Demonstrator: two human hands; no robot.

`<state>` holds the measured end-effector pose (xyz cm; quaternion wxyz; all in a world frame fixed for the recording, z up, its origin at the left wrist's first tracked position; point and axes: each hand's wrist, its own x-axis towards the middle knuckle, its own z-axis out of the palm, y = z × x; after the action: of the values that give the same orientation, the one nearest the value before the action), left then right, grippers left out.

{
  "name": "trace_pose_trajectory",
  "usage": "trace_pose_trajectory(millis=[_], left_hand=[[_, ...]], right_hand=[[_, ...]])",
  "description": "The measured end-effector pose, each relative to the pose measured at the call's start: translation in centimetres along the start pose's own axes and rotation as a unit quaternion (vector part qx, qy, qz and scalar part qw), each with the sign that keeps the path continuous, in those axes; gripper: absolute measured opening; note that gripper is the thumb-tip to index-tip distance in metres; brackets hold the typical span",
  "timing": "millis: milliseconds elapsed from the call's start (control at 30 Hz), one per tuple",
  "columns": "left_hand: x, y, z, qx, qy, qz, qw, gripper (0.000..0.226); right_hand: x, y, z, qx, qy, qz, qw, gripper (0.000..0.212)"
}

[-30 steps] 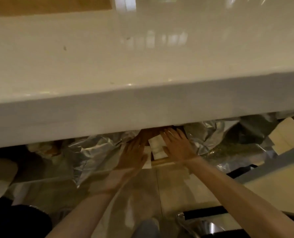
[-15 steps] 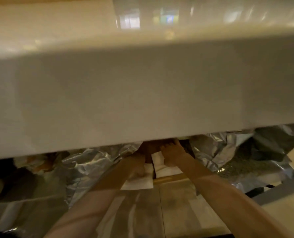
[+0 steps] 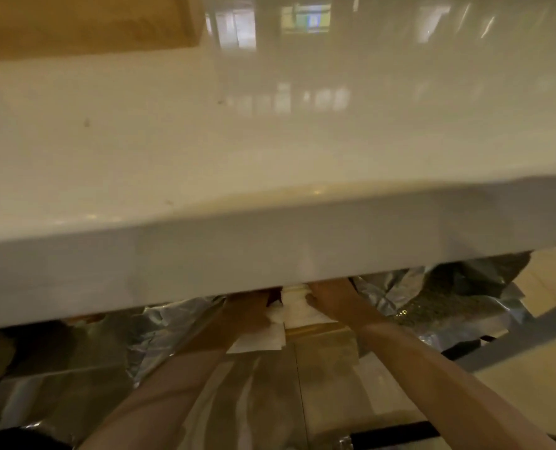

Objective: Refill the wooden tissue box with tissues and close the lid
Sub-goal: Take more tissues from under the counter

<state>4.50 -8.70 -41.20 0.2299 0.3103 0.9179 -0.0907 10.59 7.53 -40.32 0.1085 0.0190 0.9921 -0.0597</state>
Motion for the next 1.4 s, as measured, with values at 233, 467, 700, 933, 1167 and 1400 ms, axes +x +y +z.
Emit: trace_pose_trajectory(millis=[233, 467, 700, 933, 1167, 1400], left_hand=[[-4.1, 0.7, 0.4, -0.055, 0.011, -0.029, 0.998, 0.048], [-12.0, 1.8, -2.7, -0.324, -0.036, -0.030, 0.945, 0.057], [-21.1, 2.3, -9.4, -0.476, -0.099, 0.085, 0.870, 0.024], [-27.9, 3.1, -16.2, -0.611, -0.181, 0.117, 0.761, 0.025], [-32.9, 3.4, -23.6, -0.735, -0.173, 0.161, 0.635, 0.059], [-33.3, 2.4, -30.7, -0.837, -0.081, 0.092, 0.533, 0.067]], right_hand=[[-4.6, 0.6, -2.7, 0.049, 0.067, 0.009, 0.996, 0.034], [-12.4, 0.8, -6.4, 0.203, 0.066, 0.056, 0.975, 0.028], [-20.3, 0.9, -13.2, 0.342, 0.013, 0.072, 0.937, 0.024], [-27.1, 0.6, -24.8, 0.414, -0.046, 0.063, 0.907, 0.051], [-29.9, 0.8, -34.0, 0.505, 0.015, 0.040, 0.862, 0.048], [-27.0, 1.7, -37.7, 0.556, 0.136, 0.131, 0.809, 0.006]])
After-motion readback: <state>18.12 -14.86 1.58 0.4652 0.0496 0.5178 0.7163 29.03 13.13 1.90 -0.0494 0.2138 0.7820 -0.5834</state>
